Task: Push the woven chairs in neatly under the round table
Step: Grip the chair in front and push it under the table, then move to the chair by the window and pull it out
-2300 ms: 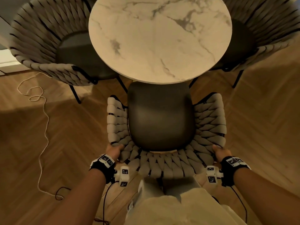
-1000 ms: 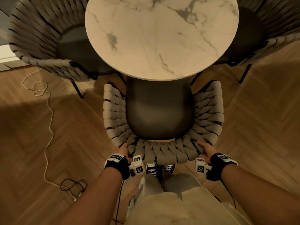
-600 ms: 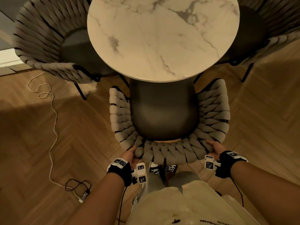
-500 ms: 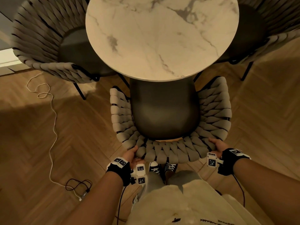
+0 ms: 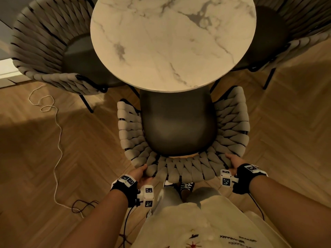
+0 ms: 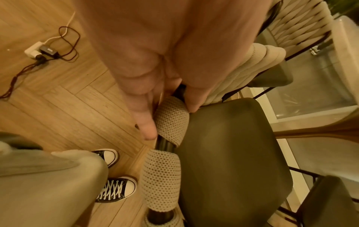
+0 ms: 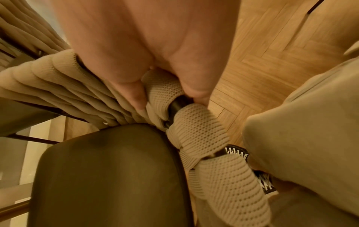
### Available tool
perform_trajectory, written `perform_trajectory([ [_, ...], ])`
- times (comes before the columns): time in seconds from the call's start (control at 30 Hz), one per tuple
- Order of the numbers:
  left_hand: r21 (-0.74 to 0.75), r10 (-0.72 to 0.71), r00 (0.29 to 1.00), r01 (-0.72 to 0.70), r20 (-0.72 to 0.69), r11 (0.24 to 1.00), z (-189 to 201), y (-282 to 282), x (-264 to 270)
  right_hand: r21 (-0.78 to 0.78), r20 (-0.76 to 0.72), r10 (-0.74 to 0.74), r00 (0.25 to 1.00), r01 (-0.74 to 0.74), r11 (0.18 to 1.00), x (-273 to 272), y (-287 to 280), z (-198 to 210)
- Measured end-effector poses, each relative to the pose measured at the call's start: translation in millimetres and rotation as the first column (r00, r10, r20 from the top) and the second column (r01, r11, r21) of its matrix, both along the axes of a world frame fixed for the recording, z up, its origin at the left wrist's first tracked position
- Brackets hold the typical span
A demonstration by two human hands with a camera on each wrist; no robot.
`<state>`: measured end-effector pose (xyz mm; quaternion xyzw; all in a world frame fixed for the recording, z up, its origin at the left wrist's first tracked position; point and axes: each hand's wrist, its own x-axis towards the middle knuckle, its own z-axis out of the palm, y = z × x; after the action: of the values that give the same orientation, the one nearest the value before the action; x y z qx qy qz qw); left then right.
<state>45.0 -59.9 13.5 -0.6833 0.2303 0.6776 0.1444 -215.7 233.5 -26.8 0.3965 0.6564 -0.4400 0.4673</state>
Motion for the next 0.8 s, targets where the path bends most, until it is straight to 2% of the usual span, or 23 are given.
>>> perform_trajectory([
  [0.07, -0.038, -0.081, 0.997, 0.082, 0.015, 0.996, 1.3, -3.6, -2.0, 0.076, -0.029, 0.092, 0.995, -0.089, 0.993, -5.6, -11.5, 15.5],
  [0.13, -0.052, -0.189, 0.98, 0.192, 0.06, 0.98, 9.1, -4.6, -3.9, 0.121, -0.072, 0.187, 0.98, -0.177, 0.977, -13.3, -2.9, -5.6],
  [0.17, -0.074, -0.233, 0.97, 0.238, 0.069, 0.969, 21.7, -12.6, -4.8, 0.152, -0.079, 0.218, 0.973, -0.205, 0.967, -21.0, -17.9, 13.5],
  [0.23, -0.069, -0.383, 0.918, 0.39, 0.101, 0.918, 35.0, -17.2, -6.1, 0.196, -0.079, 0.107, 0.991, -0.09, 0.976, -16.1, -26.8, 37.7],
  [0.3, -0.162, -0.455, 0.879, 0.475, 0.143, 0.865, 46.3, -30.5, -5.0, 0.145, -0.13, 0.109, 0.985, -0.09, 0.985, -12.0, -47.4, 65.4],
  [0.43, -0.415, -0.399, 0.904, 0.425, 0.152, 0.804, 67.0, -79.9, -9.0, 0.114, -0.381, 0.161, 0.911, -0.127, 0.985, -20.6, -119.2, 102.1],
  [0.5, -0.519, -0.406, 0.903, 0.416, 0.139, 0.747, 81.3, -110.7, -12.5, 0.05, -0.488, 0.207, 0.848, -0.21, 0.977, -24.6, -170.9, 114.7],
  [0.6, -0.624, -0.483, 0.849, 0.499, 0.213, 0.602, 95.0, -159.8, -12.0, -0.049, -0.547, 0.385, 0.744, -0.487, 0.872, -19.2, -245.5, 141.0],
  [0.7, -0.663, -0.555, 0.783, 0.577, 0.283, 0.477, 99.3, -220.4, -8.2, -0.035, -0.584, 0.577, 0.571, -0.728, 0.684, -6.0, -318.9, 153.8],
  [0.8, -0.662, -0.618, 0.697, 0.66, 0.363, 0.355, 93.6, -294.5, -6.2, 0.0, -0.608, 0.693, 0.387, -0.873, 0.488, 9.6, -397.7, 155.1],
])
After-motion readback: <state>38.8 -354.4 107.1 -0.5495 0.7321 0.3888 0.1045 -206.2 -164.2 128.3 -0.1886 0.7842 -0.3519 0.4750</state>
